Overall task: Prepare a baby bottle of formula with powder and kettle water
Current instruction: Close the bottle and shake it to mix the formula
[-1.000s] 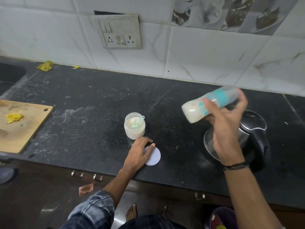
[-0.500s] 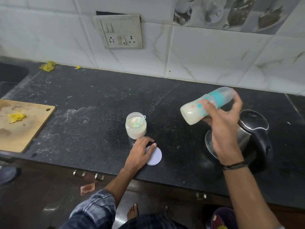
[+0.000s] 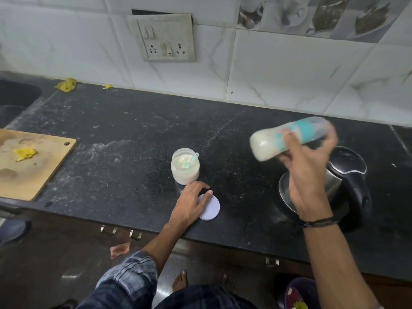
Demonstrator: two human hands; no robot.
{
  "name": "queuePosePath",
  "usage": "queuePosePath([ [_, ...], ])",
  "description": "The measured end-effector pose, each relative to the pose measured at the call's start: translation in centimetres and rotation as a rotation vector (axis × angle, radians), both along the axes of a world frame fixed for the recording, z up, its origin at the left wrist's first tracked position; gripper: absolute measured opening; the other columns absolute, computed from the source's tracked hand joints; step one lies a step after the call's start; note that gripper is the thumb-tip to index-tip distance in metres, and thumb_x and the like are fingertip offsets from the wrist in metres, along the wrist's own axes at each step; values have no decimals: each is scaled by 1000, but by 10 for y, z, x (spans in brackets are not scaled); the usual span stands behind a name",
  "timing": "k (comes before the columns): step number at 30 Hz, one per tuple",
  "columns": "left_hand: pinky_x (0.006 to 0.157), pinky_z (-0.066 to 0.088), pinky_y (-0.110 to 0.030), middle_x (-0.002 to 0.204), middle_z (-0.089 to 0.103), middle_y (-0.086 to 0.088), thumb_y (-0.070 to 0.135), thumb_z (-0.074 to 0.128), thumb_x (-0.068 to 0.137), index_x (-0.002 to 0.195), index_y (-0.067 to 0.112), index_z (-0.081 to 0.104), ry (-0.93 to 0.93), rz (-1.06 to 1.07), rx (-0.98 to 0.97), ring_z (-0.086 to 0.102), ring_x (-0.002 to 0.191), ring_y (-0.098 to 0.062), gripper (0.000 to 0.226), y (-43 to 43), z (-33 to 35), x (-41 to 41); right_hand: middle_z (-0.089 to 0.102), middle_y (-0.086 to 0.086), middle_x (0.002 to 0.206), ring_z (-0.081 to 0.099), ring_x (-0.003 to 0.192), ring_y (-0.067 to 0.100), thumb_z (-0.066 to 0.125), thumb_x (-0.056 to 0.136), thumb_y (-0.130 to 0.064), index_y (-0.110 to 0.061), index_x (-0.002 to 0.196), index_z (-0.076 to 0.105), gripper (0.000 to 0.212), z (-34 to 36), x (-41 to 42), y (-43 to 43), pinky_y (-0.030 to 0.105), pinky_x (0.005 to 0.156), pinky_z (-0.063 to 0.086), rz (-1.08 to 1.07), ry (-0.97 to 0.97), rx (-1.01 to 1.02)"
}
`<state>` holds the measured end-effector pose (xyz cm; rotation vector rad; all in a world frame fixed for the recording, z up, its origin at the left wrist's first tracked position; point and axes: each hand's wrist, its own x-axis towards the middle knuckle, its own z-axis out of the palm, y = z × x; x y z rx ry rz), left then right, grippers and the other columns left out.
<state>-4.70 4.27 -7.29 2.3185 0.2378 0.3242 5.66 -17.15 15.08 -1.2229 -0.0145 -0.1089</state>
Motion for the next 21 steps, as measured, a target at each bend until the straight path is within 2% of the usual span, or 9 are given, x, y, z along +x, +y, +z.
queuePosePath([
  [2, 98, 40, -23, 118, 60, 13, 50, 48, 105, 116, 27, 64, -6, -13, -2, 51, 113, -4, 30, 1, -1, 0, 74, -3, 121, 75, 111, 17, 82, 88, -9, -36, 148, 31, 83, -3, -6, -1, 37, 82, 64, 63, 13, -52],
  [5, 98, 40, -23, 118, 60, 14, 52, 47, 105, 116, 27, 63, 0, -6, 0, 50, 113, -4, 31, 0, 0, 0, 59, 7, 139, 72, 117, 17, 83, 87, -15, -30, 151, 25, 87, 1, -5, 1, 44, 85, 64, -128, -27, 129],
  [7, 98, 40, -23, 119, 60, 13, 51, 48, 105, 116, 27, 63, 3, -6, 7, 50, 113, -4, 31, 0, 0, 0, 63, 5, 134, 73, 115, 16, 81, 90, -10, -29, 151, 25, 85, 2, 0, 0, 43, 84, 64, -120, -15, 102],
  [10, 99, 40, -24, 119, 61, 13, 48, 51, 105, 116, 26, 64, -10, -7, -2, 51, 114, -4, 28, 1, -2, 0, 77, 1, 116, 75, 110, 20, 82, 88, -8, -33, 148, 33, 82, -1, 0, -4, 36, 79, 64, 113, 22, -83],
  [14, 100, 40, -24, 119, 62, 12, 47, 52, 105, 117, 25, 64, -10, -4, -5, 51, 114, -5, 28, -1, 0, 1, 63, 8, 135, 72, 117, 20, 85, 83, -21, -24, 151, 29, 88, 7, 3, -2, 41, 84, 64, -39, -7, 102],
  [15, 100, 40, -24, 120, 62, 12, 47, 52, 105, 117, 25, 64, -7, -2, -5, 51, 114, -5, 28, -1, 0, 0, 62, 8, 135, 72, 117, 20, 84, 86, -19, -25, 151, 28, 86, 8, 4, -1, 41, 83, 64, -42, -1, 96],
  [18, 99, 40, -24, 119, 61, 13, 49, 50, 105, 116, 26, 64, -15, -6, 0, 51, 114, -5, 29, 0, -2, -1, 68, 6, 129, 75, 111, 21, 84, 87, -12, -35, 148, 34, 82, 4, 4, -3, 34, 77, 64, 111, 31, -91],
  [21, 98, 39, -22, 119, 61, 15, 53, 47, 104, 116, 28, 63, -8, -2, -2, 50, 113, -3, 32, 0, -1, 1, 69, 4, 125, 76, 109, 19, 86, 80, -24, -33, 149, 32, 88, 7, 2, -4, 34, 77, 64, 36, -14, -27],
])
